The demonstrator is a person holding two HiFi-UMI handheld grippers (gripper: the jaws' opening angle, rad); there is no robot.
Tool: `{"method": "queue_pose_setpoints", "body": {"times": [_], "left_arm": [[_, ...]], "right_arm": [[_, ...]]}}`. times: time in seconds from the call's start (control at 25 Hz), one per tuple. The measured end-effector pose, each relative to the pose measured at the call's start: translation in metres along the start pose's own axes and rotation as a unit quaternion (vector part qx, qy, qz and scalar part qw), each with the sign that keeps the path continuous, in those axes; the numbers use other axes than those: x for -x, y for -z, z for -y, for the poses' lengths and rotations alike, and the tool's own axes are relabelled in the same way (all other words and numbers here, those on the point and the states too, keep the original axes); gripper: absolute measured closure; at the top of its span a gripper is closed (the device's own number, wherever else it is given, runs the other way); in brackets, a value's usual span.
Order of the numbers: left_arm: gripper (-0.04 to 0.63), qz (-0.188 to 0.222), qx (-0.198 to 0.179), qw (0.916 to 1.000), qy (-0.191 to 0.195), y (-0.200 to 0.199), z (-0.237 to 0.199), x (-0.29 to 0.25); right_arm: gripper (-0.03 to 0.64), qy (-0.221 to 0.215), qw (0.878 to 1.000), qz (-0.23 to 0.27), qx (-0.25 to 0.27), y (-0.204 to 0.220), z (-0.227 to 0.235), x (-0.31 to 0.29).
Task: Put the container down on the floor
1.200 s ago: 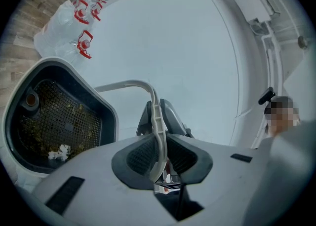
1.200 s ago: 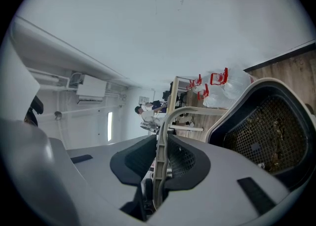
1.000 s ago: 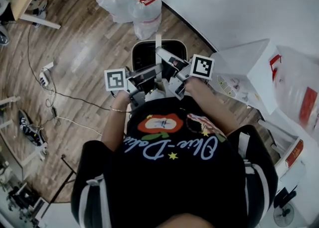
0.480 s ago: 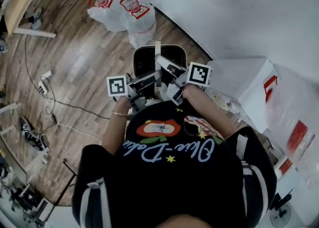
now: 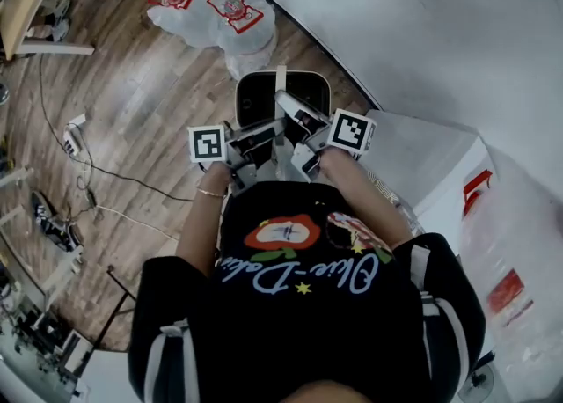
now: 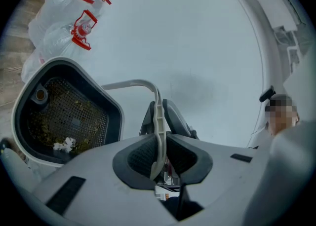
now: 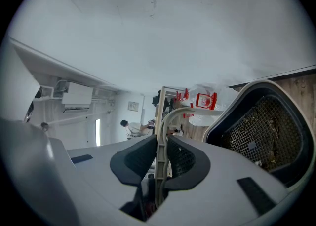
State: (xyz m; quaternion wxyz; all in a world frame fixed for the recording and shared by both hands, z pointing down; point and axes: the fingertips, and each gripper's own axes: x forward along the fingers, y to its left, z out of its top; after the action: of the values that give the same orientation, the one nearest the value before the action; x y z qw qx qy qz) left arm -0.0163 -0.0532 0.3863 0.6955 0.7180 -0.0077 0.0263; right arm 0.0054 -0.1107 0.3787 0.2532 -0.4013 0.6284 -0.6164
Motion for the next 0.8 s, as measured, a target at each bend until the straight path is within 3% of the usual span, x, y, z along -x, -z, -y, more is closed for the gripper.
{"method": "queue_pose_setpoints", "body": {"times": [0.32,0.56,0.8], "left_arm": [[0.537,-0.027,0.012,0.9996,-0.001,0.003,-0.044,-0.010],[0.538,-0.051,0.024,0.9983,-0.015,0.004,-0.077,-0.017],[0.538,-0.084,0.022,0.9960,-0.018,-0.006,-0.102,-0.028]], "right_arm": [[0.560,0.010,1.000,0.024,-0.003,0.000,0.048,-0.003],[0.560,0.005,0.999,0.044,0.027,-0.006,0.075,-0.005],[0.560,0.032,0.997,0.071,0.021,-0.019,0.104,-0.008]]}}
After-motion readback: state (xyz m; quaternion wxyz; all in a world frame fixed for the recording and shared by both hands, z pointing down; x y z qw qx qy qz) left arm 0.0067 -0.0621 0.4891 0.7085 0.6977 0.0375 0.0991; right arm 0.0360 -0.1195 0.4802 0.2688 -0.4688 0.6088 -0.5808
